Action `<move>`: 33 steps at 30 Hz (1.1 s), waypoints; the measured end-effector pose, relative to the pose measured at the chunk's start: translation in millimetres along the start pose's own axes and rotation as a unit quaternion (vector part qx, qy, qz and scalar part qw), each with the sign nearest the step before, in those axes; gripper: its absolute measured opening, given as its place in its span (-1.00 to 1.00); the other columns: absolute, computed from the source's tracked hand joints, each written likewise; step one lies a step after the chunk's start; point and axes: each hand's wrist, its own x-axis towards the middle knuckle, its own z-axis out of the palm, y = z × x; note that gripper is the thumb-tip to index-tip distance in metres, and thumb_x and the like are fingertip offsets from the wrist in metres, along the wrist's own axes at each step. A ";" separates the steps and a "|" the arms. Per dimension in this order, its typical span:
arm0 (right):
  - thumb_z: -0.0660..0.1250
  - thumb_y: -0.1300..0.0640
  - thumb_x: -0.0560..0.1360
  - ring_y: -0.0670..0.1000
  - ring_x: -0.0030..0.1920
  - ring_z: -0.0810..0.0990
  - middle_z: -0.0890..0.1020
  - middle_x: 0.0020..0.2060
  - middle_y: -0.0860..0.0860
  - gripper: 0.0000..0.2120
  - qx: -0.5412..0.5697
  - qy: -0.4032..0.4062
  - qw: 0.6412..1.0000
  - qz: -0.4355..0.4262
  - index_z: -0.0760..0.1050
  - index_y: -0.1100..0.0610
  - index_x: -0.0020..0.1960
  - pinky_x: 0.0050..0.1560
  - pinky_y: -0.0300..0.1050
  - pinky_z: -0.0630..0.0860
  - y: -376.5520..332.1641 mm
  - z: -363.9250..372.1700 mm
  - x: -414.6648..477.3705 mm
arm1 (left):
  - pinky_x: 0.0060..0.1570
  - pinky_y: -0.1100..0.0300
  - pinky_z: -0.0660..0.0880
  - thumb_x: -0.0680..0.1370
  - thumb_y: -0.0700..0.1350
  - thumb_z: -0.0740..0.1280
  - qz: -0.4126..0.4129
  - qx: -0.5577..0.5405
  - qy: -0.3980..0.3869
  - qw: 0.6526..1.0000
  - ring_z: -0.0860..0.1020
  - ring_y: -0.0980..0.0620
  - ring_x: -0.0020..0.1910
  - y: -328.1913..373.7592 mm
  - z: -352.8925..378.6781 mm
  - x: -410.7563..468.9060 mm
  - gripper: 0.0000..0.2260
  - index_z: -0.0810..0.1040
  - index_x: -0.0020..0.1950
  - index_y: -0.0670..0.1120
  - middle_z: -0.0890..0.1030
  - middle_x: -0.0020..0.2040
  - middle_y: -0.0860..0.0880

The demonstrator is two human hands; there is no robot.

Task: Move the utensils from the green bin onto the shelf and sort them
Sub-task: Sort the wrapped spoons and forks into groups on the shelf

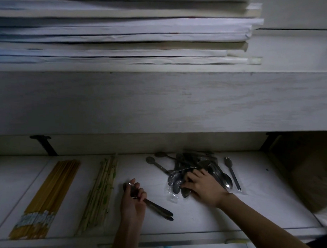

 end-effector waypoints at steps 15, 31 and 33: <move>0.08 -0.09 0.55 0.05 0.10 0.58 0.64 0.12 -0.03 -0.60 0.206 0.063 0.976 0.040 0.58 0.01 0.19 0.11 -0.12 0.47 20.9 -48.4 18.5 | -0.64 0.38 0.26 0.63 -0.06 0.09 -0.008 -0.011 0.013 1.000 0.31 0.16 -0.60 0.5 -2.3 -3.2 -0.77 0.45 -0.13 -0.10 0.38 -0.32 -0.02; 0.22 0.04 0.58 -0.05 -0.17 0.56 0.58 -0.17 0.01 -0.80 0.555 0.133 0.749 0.336 0.46 0.12 0.11 -0.12 -0.17 0.50 -12.0 -90.0 42.7 | -0.14 0.19 0.42 0.62 -0.12 0.13 -0.068 -0.044 0.031 0.996 0.37 0.07 -0.29 -8.5 16.5 -9.5 -0.80 0.47 -0.05 -0.21 0.41 -0.21 -0.09; 0.21 0.13 0.58 -0.04 -0.19 0.53 0.58 -0.13 0.05 -0.78 0.583 0.057 0.739 0.333 0.47 0.14 0.20 -0.11 -0.10 0.49 -28.9 -76.5 47.0 | 0.17 0.07 0.41 0.62 -0.13 0.13 -0.078 -0.045 0.030 0.995 0.48 0.01 -0.16 -11.3 20.6 -14.1 -0.79 0.47 0.05 -0.24 0.46 -0.14 -0.12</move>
